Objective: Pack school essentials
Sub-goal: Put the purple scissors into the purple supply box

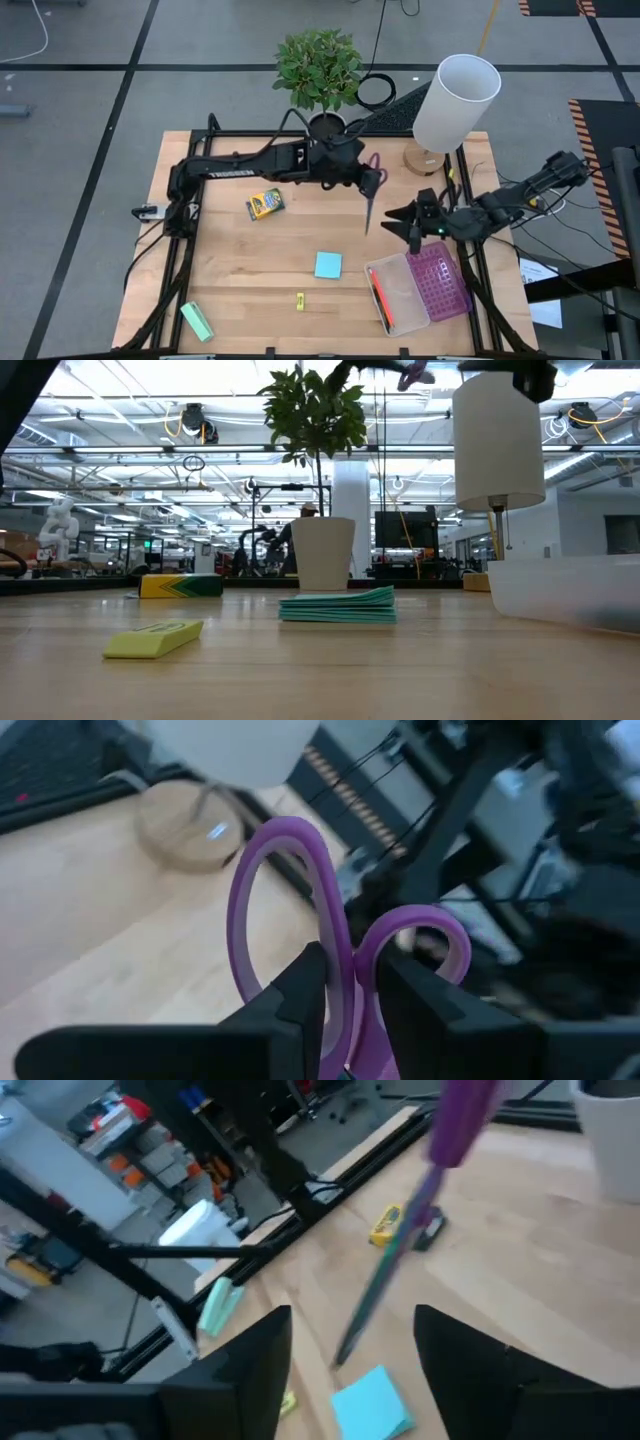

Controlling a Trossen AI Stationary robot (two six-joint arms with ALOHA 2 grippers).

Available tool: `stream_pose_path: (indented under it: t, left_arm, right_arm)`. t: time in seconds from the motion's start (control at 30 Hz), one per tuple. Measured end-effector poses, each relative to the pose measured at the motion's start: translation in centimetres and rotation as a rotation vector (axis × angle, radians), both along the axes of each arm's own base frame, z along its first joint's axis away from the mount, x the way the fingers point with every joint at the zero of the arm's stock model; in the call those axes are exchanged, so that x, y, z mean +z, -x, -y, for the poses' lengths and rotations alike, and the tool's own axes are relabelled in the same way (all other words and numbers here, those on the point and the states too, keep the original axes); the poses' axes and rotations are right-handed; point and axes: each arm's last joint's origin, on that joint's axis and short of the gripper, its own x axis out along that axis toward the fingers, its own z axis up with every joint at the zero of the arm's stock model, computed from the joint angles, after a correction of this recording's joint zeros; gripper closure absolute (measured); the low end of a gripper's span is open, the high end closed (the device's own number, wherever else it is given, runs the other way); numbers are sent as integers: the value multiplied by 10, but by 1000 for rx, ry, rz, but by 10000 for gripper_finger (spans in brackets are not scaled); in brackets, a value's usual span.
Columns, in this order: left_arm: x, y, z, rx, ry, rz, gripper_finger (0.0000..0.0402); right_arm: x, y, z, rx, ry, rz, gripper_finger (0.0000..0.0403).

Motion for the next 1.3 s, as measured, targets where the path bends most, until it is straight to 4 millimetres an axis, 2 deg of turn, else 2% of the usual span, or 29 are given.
stream_pose_path:
  t: [0.27,0.47,0.9,1.3]
  left_arm:
    - [5,-2,19,11,-105,36,314]
    - [5,-2,23,47,-125,36,314]
    - [12,-5,23,36,-183,101,314]
    - [11,-4,22,57,-218,77,314]
  right_arm:
    - [2,-5,15,-133,45,20,130]
    - [7,-10,23,-144,64,61,126]
    - [-1,-32,31,-100,61,35,184]
    - [1,-30,33,-106,58,41,289]
